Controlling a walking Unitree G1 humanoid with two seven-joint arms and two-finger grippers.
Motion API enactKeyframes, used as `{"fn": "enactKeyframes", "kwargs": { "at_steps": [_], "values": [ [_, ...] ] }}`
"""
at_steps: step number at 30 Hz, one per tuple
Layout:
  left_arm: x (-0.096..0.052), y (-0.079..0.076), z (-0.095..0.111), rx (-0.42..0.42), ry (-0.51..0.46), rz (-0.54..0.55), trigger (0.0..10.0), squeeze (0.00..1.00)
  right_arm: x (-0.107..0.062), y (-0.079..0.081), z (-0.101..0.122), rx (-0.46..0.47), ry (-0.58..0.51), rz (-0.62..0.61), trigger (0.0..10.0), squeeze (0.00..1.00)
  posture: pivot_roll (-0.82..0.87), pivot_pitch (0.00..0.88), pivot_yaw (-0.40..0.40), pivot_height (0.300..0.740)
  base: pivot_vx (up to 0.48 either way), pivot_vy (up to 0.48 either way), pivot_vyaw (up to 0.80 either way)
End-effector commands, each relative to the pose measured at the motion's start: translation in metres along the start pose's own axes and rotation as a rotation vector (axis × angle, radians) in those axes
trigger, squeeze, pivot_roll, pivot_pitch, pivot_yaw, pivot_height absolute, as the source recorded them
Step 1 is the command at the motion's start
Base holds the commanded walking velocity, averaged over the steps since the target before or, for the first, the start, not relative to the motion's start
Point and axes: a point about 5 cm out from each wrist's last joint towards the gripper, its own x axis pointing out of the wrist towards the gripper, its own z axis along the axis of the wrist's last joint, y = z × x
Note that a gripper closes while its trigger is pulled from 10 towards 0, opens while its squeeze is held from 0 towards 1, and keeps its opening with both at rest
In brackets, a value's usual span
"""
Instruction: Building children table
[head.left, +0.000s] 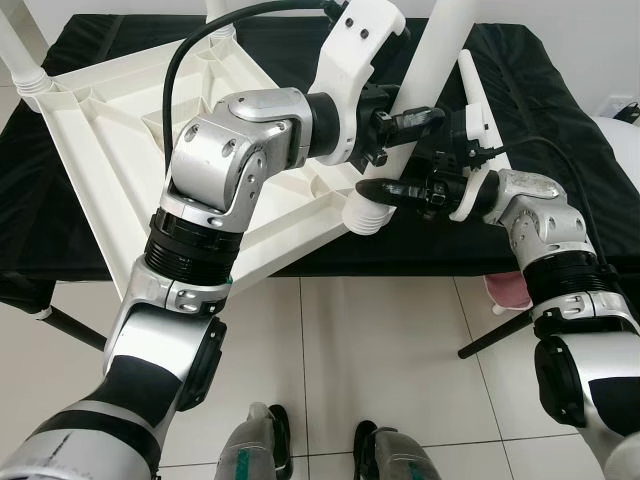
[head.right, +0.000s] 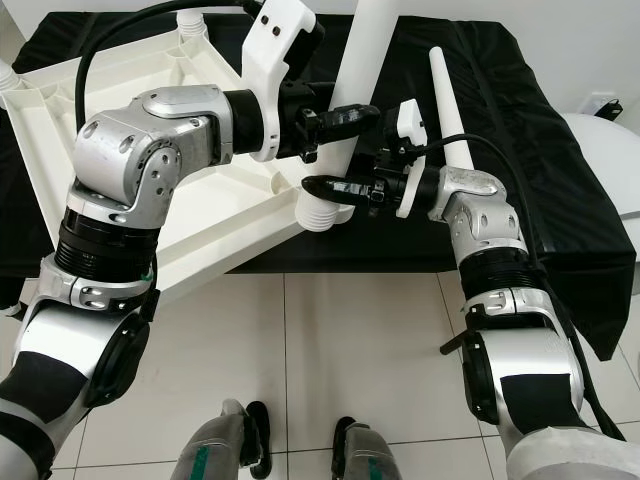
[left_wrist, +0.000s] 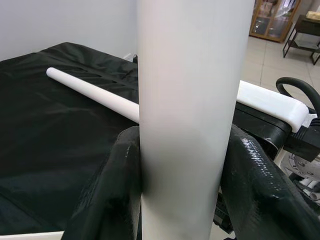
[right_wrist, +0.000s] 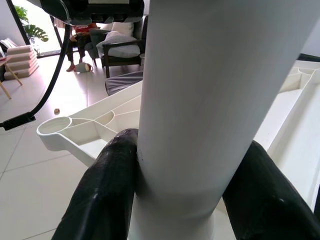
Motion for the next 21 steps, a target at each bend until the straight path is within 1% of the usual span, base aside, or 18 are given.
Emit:
{"fn": "enactKeyframes", "kwargs": {
  "at_steps": [1,2,3,4,13,14,15,21],
  "values": [
    [0.0010,-0.0011,0.0046,-0.002,-0.015,-0.005,0.0,0.00,-0.0010,0.0019,0.0003,-0.010,-0.006,0.005,10.0,0.00,-0.02,0.158,-0.026,0.740,0.000,0.000,0.00],
    [0.0008,-0.0008,0.0044,0.001,-0.010,-0.003,2.7,0.00,-0.0009,0.0018,0.0001,-0.014,-0.008,0.000,10.0,0.00,-0.02,0.158,-0.026,0.740,0.000,0.000,0.00],
    [0.0006,-0.0005,0.0038,0.007,-0.002,0.001,2.7,0.00,-0.0009,0.0018,-0.0005,-0.015,-0.005,-0.004,10.0,0.00,-0.02,0.155,-0.026,0.740,0.000,0.000,0.00],
    [0.0008,-0.0003,0.0033,0.009,0.006,0.006,10.0,0.00,-0.0010,0.0018,-0.0007,-0.012,-0.006,-0.004,10.0,0.00,-0.02,0.152,-0.026,0.740,0.000,0.000,0.00],
    [0.0002,0.0019,0.0040,0.018,0.014,0.025,10.0,0.00,-0.0006,0.0002,-0.0001,0.001,-0.027,-0.025,10.0,0.00,-0.02,0.147,-0.025,0.740,0.000,0.000,0.00],
    [-0.0002,0.0024,0.0045,0.018,0.012,0.028,10.0,0.00,-0.0009,-0.0003,-0.0002,0.005,-0.031,-0.032,10.0,0.17,-0.02,0.142,-0.025,0.740,0.000,0.000,0.00],
    [-0.0008,0.0033,0.0055,0.019,0.009,0.034,10.0,0.00,-0.0012,-0.0010,-0.0001,0.009,-0.039,-0.045,10.0,1.00,-0.02,0.142,-0.025,0.740,0.000,0.000,0.00],
    [-0.0027,0.0065,0.0078,0.025,0.001,0.055,10.0,0.00,-0.0008,-0.0030,0.0001,0.006,-0.058,-0.095,10.0,1.00,-0.02,0.142,-0.025,0.740,0.000,0.000,0.00]
  ]
}}
